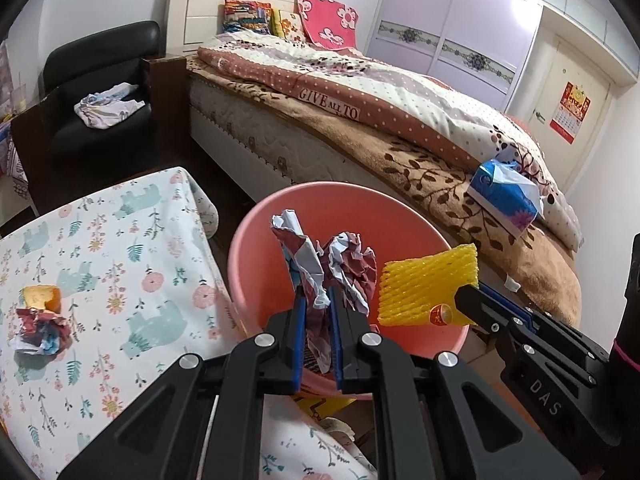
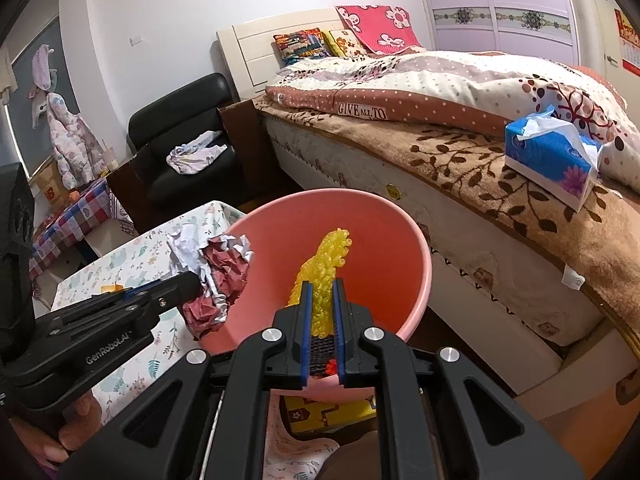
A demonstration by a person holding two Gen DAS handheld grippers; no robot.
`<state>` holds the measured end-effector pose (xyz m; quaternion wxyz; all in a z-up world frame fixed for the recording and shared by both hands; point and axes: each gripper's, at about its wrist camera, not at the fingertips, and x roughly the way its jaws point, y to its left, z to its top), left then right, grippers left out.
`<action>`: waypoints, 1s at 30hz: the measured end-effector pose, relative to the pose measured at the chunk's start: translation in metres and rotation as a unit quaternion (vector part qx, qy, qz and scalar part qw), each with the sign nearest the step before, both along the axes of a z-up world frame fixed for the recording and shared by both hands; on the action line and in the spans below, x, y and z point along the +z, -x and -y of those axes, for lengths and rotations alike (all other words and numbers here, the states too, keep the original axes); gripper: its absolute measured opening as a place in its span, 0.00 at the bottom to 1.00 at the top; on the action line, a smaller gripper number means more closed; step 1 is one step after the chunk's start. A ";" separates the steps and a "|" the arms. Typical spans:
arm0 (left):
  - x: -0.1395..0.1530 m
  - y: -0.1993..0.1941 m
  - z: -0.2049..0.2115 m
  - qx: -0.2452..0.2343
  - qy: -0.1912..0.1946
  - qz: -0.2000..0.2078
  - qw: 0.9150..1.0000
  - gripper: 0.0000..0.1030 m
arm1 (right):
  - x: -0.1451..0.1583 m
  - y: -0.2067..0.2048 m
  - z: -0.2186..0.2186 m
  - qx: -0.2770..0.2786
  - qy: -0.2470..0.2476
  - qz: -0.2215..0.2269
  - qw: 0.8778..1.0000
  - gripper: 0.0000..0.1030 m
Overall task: Collect trash
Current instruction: 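Carry the foil wrapper and yellow mesh sleeve over the pink bucket, then open both tools to drop the wrapper and sleeve into the bucket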
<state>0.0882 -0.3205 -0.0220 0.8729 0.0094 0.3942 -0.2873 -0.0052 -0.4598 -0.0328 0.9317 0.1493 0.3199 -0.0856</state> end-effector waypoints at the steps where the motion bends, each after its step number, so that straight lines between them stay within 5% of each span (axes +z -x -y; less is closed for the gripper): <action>1: -0.001 -0.001 0.002 -0.002 0.000 -0.001 1.000 0.10 | -0.001 0.000 0.001 0.000 0.000 -0.001 1.000 0.10; 16: -0.021 -0.008 0.014 -0.008 -0.004 -0.033 0.999 0.11 | -0.011 -0.005 0.007 0.001 -0.005 -0.015 1.000 0.10; 19: -0.022 -0.009 0.012 -0.001 -0.005 -0.034 0.999 0.17 | -0.012 -0.006 0.007 0.003 -0.005 -0.017 1.000 0.10; 23: -0.021 -0.009 0.007 0.007 -0.004 -0.034 0.999 0.38 | -0.012 -0.006 0.004 0.004 -0.004 -0.015 1.000 0.10; 30: -0.015 -0.007 -0.004 0.013 0.004 -0.030 0.999 0.44 | -0.012 -0.008 0.005 -0.001 -0.011 -0.026 1.000 0.10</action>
